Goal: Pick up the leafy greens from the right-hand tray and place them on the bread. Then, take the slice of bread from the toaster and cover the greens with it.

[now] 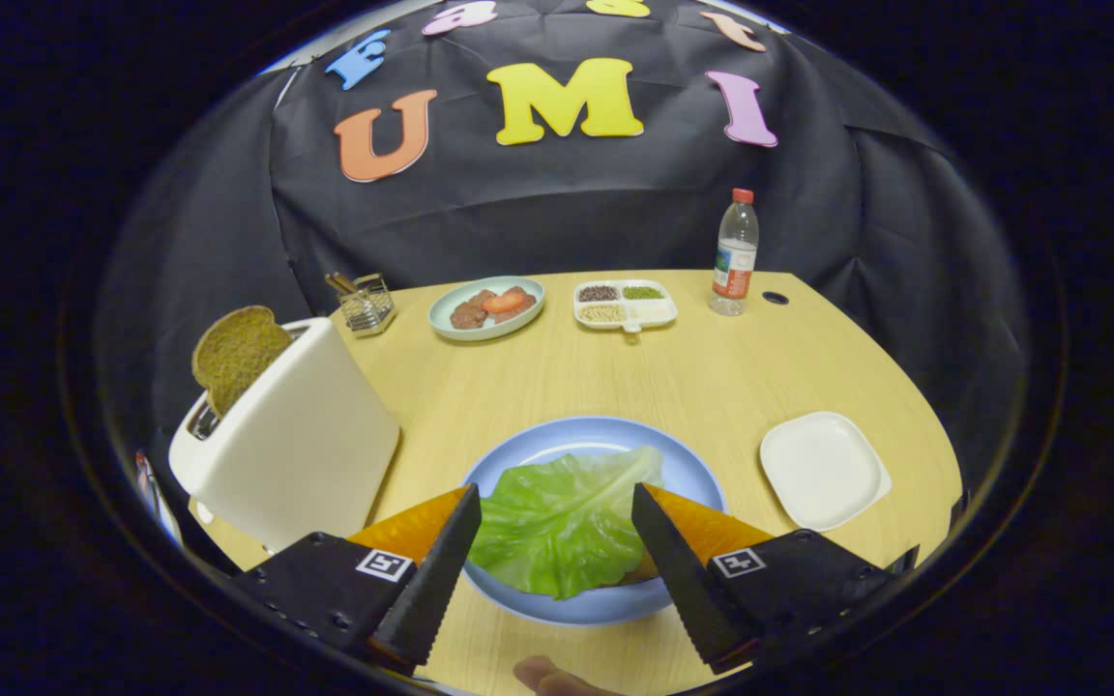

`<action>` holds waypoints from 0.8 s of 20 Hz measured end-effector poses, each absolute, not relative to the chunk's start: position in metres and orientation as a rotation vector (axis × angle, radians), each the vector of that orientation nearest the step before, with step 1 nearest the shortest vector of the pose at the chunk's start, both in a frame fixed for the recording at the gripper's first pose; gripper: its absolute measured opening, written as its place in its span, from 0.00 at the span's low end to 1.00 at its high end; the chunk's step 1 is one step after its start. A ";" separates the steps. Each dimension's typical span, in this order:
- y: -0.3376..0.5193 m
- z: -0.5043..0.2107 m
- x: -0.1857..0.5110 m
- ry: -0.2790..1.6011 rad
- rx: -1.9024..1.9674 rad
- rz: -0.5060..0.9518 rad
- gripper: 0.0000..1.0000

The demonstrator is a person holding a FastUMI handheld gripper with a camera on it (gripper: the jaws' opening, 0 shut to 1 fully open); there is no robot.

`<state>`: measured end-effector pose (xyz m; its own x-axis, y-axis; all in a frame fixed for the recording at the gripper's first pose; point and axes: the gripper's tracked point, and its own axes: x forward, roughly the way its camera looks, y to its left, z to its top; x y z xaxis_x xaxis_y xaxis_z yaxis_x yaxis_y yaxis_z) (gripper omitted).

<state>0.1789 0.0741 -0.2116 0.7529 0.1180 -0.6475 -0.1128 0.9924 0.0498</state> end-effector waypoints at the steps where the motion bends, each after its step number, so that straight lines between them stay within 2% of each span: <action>1: 0.081 -0.203 0.177 0.699 0.008 0.135 0.96; 10: 0.170 -0.115 0.168 0.651 0.026 0.236 0.96; 16: 0.241 -0.095 0.175 0.615 0.035 0.320 0.96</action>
